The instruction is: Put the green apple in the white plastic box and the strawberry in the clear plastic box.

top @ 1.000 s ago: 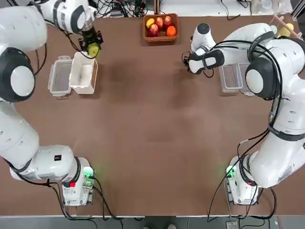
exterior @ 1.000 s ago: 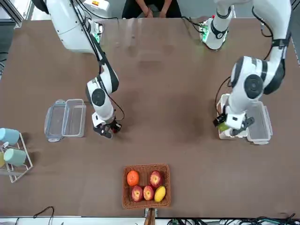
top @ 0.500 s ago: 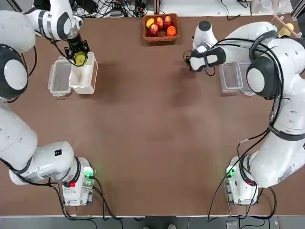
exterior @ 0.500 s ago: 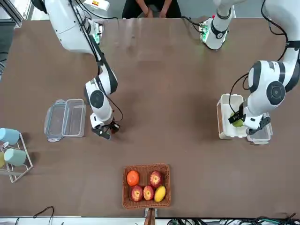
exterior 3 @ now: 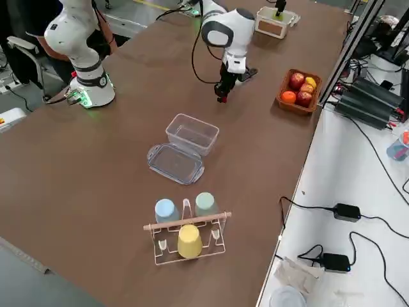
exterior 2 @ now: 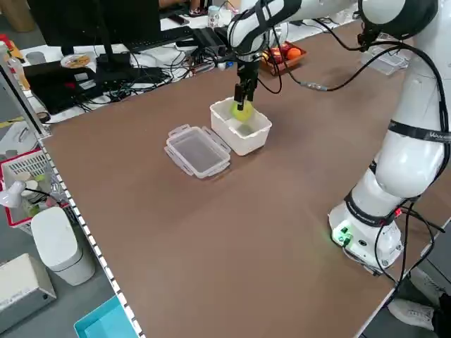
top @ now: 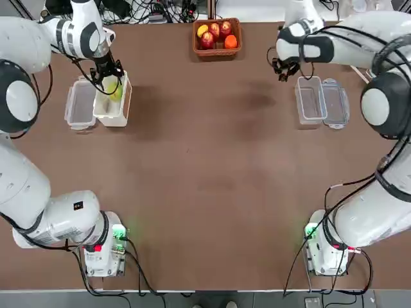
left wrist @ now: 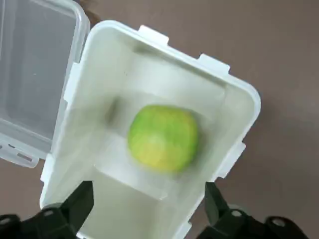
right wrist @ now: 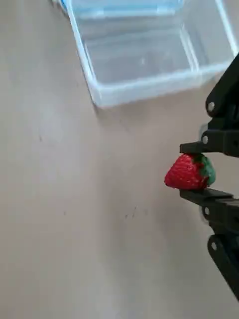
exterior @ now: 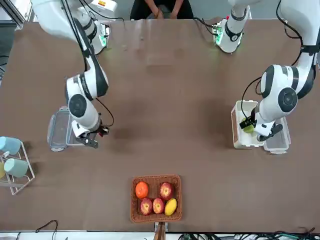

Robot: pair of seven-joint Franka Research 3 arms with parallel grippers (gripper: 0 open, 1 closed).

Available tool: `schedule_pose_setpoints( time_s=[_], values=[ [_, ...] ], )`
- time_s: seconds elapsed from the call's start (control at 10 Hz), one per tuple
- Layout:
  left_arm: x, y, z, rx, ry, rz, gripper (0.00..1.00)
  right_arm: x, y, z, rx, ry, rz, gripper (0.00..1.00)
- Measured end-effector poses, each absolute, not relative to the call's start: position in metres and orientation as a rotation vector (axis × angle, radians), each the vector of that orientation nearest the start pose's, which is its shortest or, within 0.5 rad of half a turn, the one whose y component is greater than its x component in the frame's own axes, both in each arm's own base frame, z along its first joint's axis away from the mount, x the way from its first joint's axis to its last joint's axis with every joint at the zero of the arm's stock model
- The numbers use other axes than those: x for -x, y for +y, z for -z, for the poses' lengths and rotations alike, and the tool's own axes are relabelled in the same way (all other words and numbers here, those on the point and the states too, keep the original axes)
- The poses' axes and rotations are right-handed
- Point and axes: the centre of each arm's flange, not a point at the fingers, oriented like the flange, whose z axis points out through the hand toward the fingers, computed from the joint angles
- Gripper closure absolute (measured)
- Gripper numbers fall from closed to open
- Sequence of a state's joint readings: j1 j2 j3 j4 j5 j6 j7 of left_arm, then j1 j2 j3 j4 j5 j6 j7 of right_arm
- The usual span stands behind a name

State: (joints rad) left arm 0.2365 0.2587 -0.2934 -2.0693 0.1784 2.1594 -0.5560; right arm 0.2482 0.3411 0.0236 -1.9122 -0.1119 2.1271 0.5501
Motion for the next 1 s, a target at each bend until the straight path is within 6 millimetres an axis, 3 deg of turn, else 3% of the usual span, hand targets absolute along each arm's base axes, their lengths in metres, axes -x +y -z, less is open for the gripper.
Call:
schedule_pose_setpoints(
  time_s=[0.2, 0.3, 0.5, 0.8, 1.0],
  values=[
    [-0.568, -0.021, -0.305, 2.973, -0.577, -0.182, 0.0, -0.575, 0.118, -0.322, 3.247, 0.207, -0.188, 0.68],
    [-0.573, -0.019, -0.319, 2.975, -0.561, -0.162, 0.0, -0.566, 0.101, -0.321, 3.245, 0.151, -0.204, 0.68],
    [-0.587, -0.014, -0.382, 2.979, -0.485, -0.112, 0.0, -0.551, 0.067, -0.309, 3.229, 0.037, -0.17, 0.68],
    [-0.599, -0.015, -0.475, 3.083, -0.321, -0.103, 0.0, -0.528, 0.013, -0.272, 3.205, -0.061, -0.099, 0.68],
    [-0.598, -0.012, -0.544, 3.16, -0.169, -0.079, 0.0, -0.529, 0.001, -0.271, 3.201, -0.061, -0.044, 0.68]
  ],
)
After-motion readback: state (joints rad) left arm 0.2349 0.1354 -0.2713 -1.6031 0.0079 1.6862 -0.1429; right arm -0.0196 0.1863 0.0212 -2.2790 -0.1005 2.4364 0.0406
